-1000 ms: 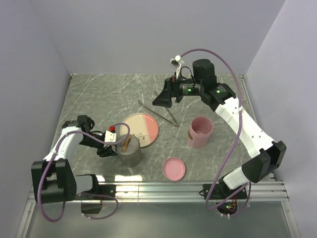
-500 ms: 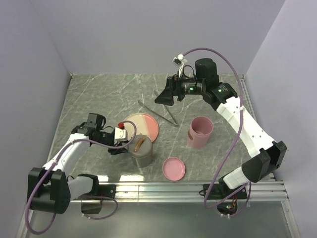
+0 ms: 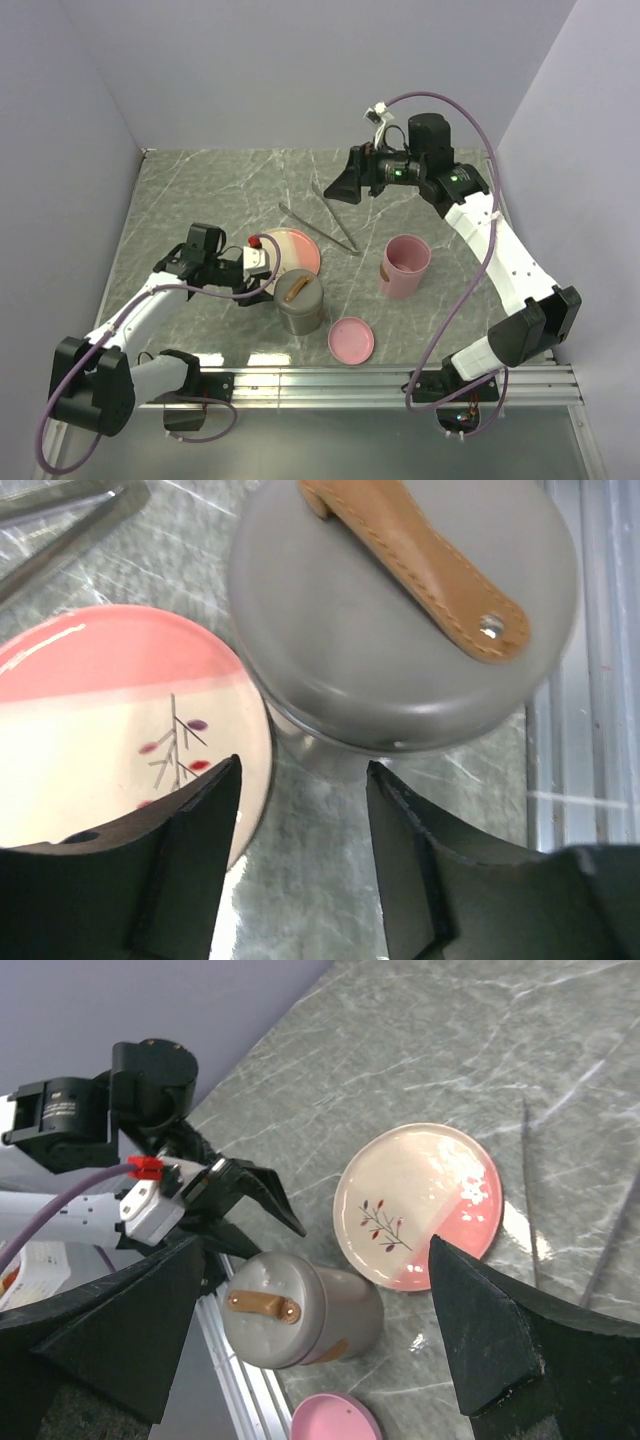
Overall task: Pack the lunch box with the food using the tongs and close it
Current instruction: Move the packing box to the center of the board.
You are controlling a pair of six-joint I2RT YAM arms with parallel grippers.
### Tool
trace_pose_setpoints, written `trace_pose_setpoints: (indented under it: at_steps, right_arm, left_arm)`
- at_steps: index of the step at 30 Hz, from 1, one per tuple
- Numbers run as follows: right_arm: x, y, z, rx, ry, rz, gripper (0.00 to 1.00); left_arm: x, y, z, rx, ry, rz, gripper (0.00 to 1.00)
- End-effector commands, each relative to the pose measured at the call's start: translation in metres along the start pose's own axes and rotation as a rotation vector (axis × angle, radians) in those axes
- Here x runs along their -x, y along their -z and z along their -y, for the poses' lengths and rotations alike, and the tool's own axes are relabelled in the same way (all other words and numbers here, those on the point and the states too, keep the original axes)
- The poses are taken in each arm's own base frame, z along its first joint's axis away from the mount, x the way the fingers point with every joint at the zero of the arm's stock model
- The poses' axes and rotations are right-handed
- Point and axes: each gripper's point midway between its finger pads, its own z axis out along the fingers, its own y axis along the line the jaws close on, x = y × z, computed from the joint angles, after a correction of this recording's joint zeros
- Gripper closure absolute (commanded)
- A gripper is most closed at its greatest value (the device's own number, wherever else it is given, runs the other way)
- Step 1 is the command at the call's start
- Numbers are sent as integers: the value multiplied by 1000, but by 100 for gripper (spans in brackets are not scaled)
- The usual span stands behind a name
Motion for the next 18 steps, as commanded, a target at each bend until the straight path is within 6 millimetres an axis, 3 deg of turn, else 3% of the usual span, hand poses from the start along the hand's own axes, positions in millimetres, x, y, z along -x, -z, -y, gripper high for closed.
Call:
trace_pose_setpoints:
  at_steps: [1, 6, 10, 18]
  right_arm:
    - [19, 28, -10, -8, 53, 77, 0]
    - [21, 50, -5, -42, 67, 116, 0]
    - [15, 58, -3, -73, 86, 112, 0]
    - [17, 75, -2, -84, 62, 138, 0]
  left_arm:
    - [16, 10, 4, -1, -65, 6, 40]
    - [8, 32, 29, -27, -69, -44, 36]
    - [12, 49, 25, 39, -42, -53, 38]
    - [84, 90, 8, 210, -42, 23, 39]
